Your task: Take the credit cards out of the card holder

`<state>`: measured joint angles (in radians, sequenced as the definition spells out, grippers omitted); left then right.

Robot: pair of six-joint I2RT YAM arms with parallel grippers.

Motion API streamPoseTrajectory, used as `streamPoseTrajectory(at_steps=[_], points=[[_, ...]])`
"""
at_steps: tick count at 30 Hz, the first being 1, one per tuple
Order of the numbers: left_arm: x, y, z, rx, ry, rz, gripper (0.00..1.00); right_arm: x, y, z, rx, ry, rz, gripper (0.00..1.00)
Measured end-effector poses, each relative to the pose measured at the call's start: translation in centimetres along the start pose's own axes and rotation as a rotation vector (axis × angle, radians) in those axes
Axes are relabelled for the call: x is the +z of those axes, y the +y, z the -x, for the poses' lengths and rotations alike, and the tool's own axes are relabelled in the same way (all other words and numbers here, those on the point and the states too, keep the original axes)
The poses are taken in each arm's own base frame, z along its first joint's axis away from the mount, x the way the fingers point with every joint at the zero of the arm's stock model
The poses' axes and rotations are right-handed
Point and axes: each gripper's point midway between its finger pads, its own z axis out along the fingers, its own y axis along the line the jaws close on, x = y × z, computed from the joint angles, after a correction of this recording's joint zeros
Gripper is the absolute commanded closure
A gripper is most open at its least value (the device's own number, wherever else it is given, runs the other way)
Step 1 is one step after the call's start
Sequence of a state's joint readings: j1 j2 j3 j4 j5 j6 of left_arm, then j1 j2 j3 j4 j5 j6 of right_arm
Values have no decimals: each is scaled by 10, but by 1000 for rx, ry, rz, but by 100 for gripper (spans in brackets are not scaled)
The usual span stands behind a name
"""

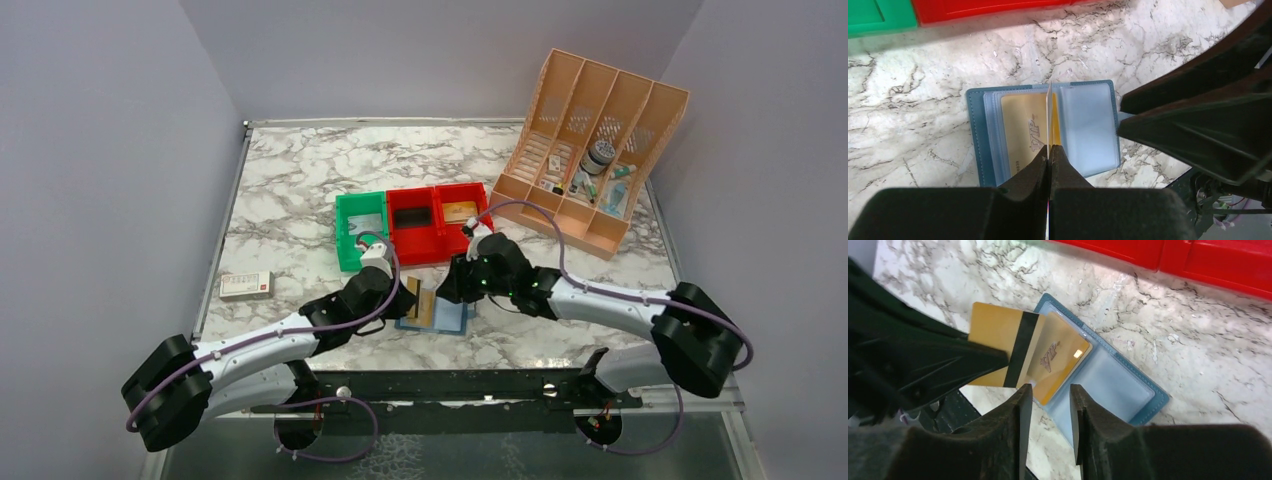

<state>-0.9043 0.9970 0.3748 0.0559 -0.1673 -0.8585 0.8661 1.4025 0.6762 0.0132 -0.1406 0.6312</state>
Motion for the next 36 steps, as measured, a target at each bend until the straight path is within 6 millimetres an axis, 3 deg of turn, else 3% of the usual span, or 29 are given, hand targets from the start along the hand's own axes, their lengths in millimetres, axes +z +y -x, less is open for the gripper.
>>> streamPoseTrajectory(at_steps=[3,8,14,23,25,29,32,36], points=[[0,0,-3,-1,4,-13,100,-17,3,7,15,-74,23,54],[0,-8,-5,-4,15,-56,100,-28,-2,25,51,-149,38,49],[-5,-24,1,-10,-1,-136,100,-50,-34,76,158,-298,81,48],[-4,-33,16,-21,-21,-227,100,-90,8,131,27,-510,231,42],[-1,-33,28,-23,-16,-230,100,-95,15,140,2,-534,255,41],[-1,-49,91,-55,-94,-298,100,-96,21,140,-16,-534,282,32],[-7,-54,128,-61,-163,-350,100,-92,15,138,-9,-521,258,31],[-8,-49,129,-62,-147,-384,100,-77,5,133,-9,-466,215,31]])
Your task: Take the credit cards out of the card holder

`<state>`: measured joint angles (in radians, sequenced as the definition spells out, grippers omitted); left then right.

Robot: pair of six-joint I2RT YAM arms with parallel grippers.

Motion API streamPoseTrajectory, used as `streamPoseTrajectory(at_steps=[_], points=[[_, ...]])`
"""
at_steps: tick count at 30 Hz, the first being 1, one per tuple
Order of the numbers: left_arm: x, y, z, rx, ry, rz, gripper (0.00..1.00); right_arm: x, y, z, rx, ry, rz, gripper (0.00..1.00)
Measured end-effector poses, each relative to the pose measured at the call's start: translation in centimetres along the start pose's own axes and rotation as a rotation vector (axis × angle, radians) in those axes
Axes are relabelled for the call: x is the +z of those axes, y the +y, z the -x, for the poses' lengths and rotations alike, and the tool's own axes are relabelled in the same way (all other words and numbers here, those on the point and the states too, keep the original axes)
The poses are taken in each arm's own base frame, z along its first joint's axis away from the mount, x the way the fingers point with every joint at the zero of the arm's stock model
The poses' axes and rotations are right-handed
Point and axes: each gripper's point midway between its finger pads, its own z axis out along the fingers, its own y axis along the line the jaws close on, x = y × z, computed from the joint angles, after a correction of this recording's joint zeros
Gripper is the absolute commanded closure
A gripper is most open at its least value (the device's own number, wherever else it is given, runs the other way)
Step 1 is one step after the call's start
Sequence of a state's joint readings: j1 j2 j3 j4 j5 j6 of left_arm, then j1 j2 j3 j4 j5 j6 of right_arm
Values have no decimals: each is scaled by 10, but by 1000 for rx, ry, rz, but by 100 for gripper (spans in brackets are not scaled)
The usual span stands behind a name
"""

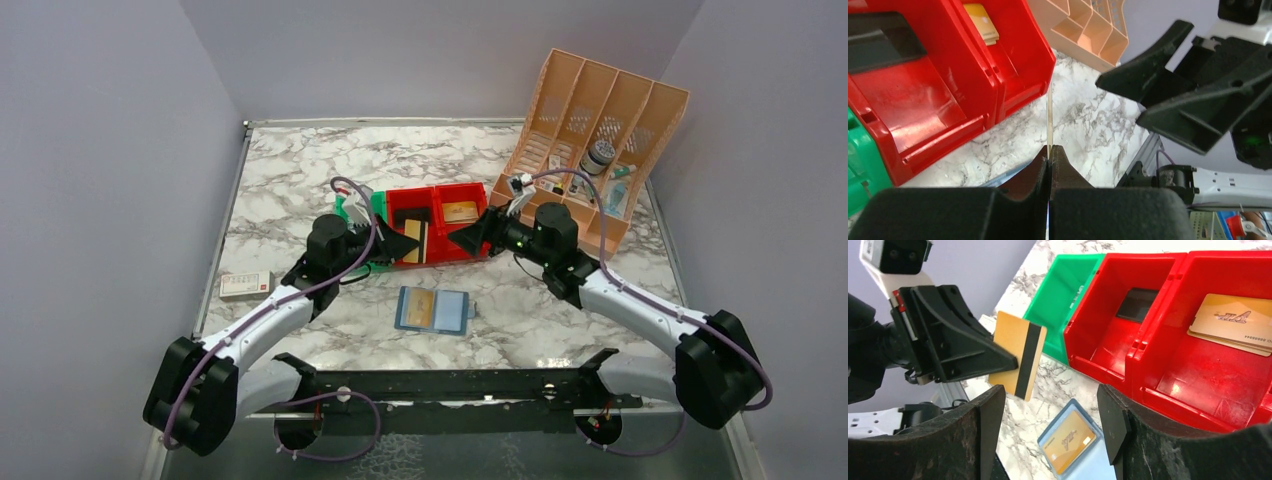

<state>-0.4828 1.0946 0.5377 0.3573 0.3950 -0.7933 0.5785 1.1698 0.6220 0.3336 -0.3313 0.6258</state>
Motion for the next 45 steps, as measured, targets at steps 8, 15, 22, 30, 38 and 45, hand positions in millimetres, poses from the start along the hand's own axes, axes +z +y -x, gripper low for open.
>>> streamPoseTrajectory(at_steps=[8,15,22,30,38,45], points=[[-10,2,-23,3,62,-65,100,14,-1,-24,21,105,59,32],[-18,-11,-10,43,16,-142,100,28,18,-31,46,179,203,35],[-25,-6,-18,7,15,-172,100,22,45,-35,77,185,393,37],[-42,-27,-20,2,-8,-270,100,13,50,-47,172,207,443,51],[-55,-35,-27,-56,-15,-311,100,-1,58,-57,225,227,459,53],[-61,-42,-27,-113,-27,-343,100,-12,88,-56,206,231,522,51]])
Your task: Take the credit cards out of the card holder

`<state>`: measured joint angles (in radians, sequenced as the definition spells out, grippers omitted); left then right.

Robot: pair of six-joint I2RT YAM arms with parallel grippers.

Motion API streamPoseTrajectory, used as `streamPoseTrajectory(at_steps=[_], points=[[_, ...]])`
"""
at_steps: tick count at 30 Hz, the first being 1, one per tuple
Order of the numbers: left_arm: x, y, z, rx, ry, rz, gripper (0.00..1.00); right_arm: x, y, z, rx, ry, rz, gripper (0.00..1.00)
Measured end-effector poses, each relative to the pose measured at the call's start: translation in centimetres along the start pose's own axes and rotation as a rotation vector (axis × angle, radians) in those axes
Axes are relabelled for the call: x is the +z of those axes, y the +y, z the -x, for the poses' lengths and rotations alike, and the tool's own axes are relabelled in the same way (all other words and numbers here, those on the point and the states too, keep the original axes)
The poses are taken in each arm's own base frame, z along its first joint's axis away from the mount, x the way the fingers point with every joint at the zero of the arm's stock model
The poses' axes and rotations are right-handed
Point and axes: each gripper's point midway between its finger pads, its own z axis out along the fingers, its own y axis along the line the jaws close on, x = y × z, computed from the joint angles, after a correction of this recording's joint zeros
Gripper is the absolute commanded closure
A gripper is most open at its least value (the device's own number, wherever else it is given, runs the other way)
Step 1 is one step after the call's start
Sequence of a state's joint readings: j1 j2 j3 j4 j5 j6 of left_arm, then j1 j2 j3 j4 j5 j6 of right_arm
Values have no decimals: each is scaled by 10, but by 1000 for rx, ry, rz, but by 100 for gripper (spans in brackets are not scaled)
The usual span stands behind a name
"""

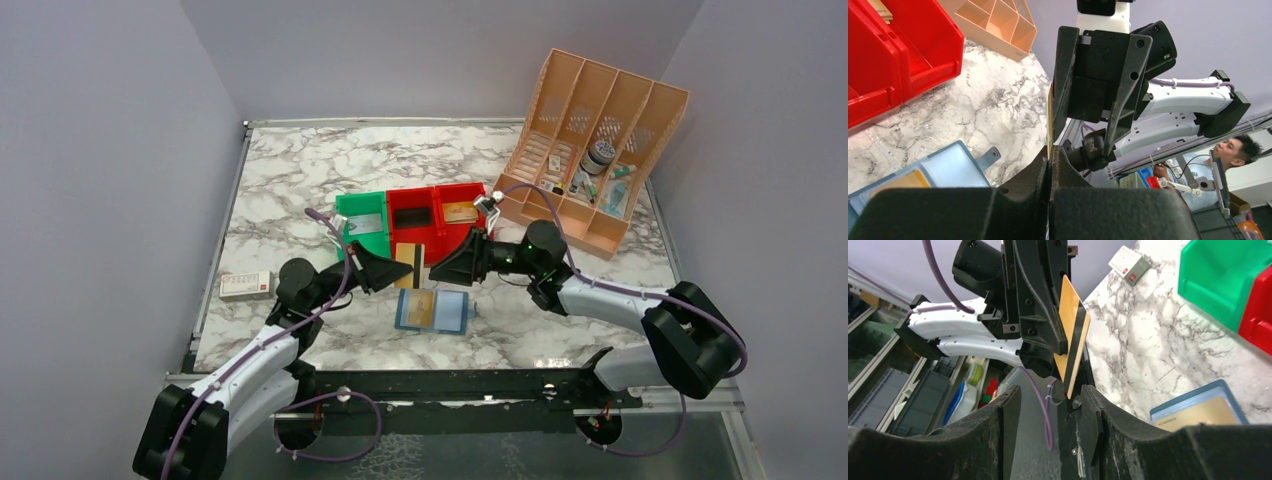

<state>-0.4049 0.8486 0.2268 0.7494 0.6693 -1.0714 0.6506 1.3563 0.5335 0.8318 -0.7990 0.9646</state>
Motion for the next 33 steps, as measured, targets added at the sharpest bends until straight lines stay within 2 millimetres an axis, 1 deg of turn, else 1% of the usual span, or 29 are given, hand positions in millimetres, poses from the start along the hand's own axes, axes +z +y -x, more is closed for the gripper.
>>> streamPoseTrajectory(at_steps=[3,12,19,23,29,33], points=[[-2,0,-3,-19,-4,-10,100,3,2,-6,16,16,-1,52],[-4,-12,-3,-24,-18,-76,100,9,-2,-13,60,24,-14,60],[-6,-6,-9,-58,-15,-87,100,11,-2,-5,100,-19,-23,62],[-6,-7,-9,-62,-17,-92,100,12,0,-3,112,-28,-17,65],[-6,-10,-7,-59,-23,-105,100,14,-4,-4,159,-33,-33,68],[-7,-10,-8,-63,-23,-105,100,17,-4,-8,172,-20,-31,73]])
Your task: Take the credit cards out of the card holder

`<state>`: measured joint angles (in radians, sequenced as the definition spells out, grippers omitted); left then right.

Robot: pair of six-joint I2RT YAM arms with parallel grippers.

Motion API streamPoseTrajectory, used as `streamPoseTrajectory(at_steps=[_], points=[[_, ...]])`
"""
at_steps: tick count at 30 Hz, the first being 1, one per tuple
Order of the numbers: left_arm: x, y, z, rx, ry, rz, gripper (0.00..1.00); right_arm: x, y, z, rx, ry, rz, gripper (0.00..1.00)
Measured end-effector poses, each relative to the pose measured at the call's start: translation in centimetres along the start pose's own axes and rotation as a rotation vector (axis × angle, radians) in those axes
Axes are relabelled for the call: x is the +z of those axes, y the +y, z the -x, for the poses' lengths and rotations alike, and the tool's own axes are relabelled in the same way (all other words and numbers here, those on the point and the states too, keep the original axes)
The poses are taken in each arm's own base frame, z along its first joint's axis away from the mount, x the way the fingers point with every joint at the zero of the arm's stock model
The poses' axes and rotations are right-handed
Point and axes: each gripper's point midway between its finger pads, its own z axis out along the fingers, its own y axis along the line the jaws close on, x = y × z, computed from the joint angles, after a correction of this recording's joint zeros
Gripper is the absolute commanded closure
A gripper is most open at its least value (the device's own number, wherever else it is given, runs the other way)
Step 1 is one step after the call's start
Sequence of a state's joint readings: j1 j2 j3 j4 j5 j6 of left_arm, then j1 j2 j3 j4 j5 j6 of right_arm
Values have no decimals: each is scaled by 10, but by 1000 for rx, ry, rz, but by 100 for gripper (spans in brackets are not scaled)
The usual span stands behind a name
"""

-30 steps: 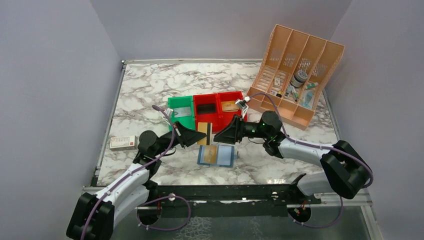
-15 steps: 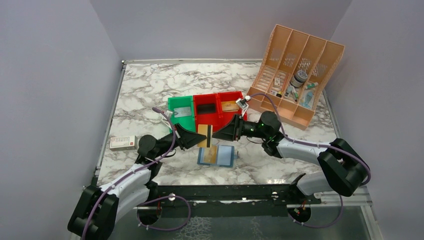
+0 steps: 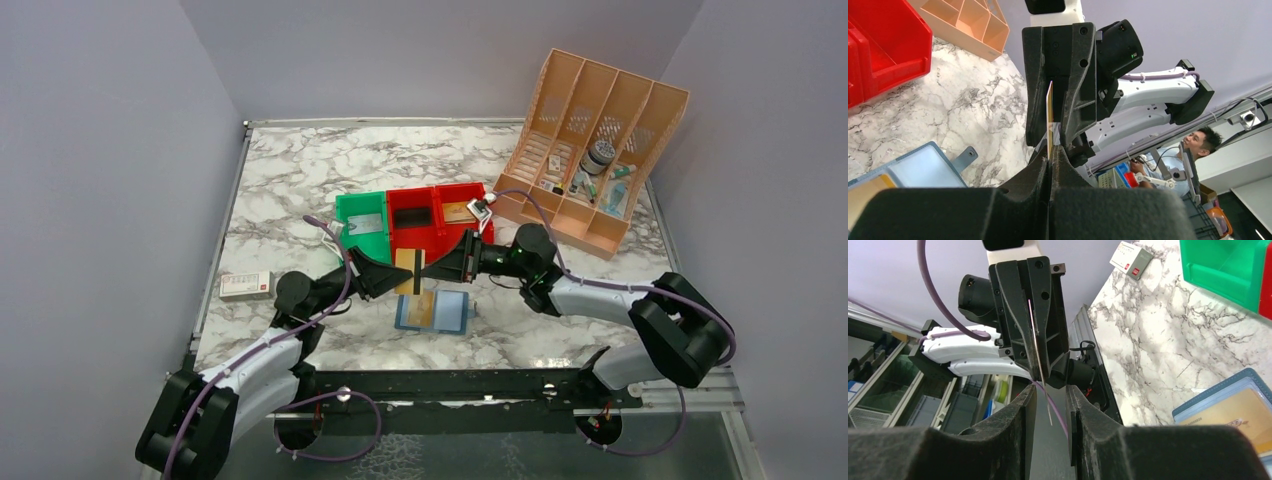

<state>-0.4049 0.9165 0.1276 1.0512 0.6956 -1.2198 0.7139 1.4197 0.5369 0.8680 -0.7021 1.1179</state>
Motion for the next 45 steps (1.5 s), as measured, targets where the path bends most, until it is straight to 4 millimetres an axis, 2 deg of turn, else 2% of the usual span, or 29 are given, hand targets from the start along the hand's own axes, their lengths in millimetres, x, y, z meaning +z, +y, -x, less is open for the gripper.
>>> streamPoseTrajectory(at_steps=[5,11,14,19,22,24,33,41,45], points=[[-1,1,-1,-4,1,2,100,5,2,-2,4,12,9,80],[-1,0,-1,-3,0,-1,100,10,3,-2,20,8,46,99],[-2,1,-2,-6,0,1,100,12,3,-1,28,7,70,99],[-3,1,-3,-1,-1,-1,79,10,3,-1,21,1,59,99],[-4,2,-4,-4,2,4,74,7,6,2,6,-13,30,99],[-4,3,-5,-8,4,7,75,5,11,5,-15,-28,21,99],[-5,0,-5,-8,4,7,100,3,7,4,-24,-26,-11,97],[-6,-2,-5,-2,2,1,100,2,9,2,-47,-12,4,84],[-6,-2,-5,-1,2,0,100,3,12,1,-59,-2,13,81]])
